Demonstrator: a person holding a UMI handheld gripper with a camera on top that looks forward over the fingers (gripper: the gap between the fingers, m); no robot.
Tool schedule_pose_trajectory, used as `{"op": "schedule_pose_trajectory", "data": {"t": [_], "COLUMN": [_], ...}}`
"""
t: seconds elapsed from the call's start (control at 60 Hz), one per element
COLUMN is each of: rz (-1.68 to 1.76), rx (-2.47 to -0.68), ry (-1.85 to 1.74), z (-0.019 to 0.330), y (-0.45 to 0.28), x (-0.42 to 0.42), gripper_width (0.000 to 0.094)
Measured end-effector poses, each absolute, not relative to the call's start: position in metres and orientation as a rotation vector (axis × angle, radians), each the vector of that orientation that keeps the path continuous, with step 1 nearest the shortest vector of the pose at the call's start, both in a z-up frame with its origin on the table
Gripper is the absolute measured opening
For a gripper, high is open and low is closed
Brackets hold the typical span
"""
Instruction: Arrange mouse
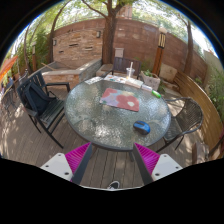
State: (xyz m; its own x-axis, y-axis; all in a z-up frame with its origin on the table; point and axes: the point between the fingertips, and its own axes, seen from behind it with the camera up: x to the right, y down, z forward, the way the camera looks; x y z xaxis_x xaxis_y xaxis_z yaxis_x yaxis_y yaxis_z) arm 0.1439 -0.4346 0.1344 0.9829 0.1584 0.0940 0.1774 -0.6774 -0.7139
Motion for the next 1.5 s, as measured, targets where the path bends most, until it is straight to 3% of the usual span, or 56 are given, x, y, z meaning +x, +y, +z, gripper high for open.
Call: {"op": "schedule_pose_trajectory", "data": {"t": [0.25,0.433,0.75,0.817,0.9,1.067,1.183,1.283,1.367,1.5], "rz": [-0.180,-0.176,-0.064,-0.045,0.018,-0.025,-0.049,-0.112,-0.152,-0.178], "rx": [-2.306,-2.327,-2.321,-2.330,-2.338,-2.339,-2.355,-2.333,-2.265,-2.105], "ry": [-0.105,-0.139,-0.145,-0.140,-0.132,-0.128,-0.072,-0.009,0.067,0.148], "z": [0.067,0.012,-0.007,-0.012,-0.017,-0.018,-0.014,0.010,0.051,0.143], "y": [-0.340,-0.279,-0.212,-0.207,-0.202,-0.201,-0.205,-0.209,-0.201,-0.162], "x": [0.265,0.297,0.312,0.310,0.300,0.299,0.305,0.314,0.324,0.329], "gripper_width": [0.0851,0.0855,0.0851,0.0761,0.0501,0.0406,0.0365,0.0364,0.0363,0.0364]}}
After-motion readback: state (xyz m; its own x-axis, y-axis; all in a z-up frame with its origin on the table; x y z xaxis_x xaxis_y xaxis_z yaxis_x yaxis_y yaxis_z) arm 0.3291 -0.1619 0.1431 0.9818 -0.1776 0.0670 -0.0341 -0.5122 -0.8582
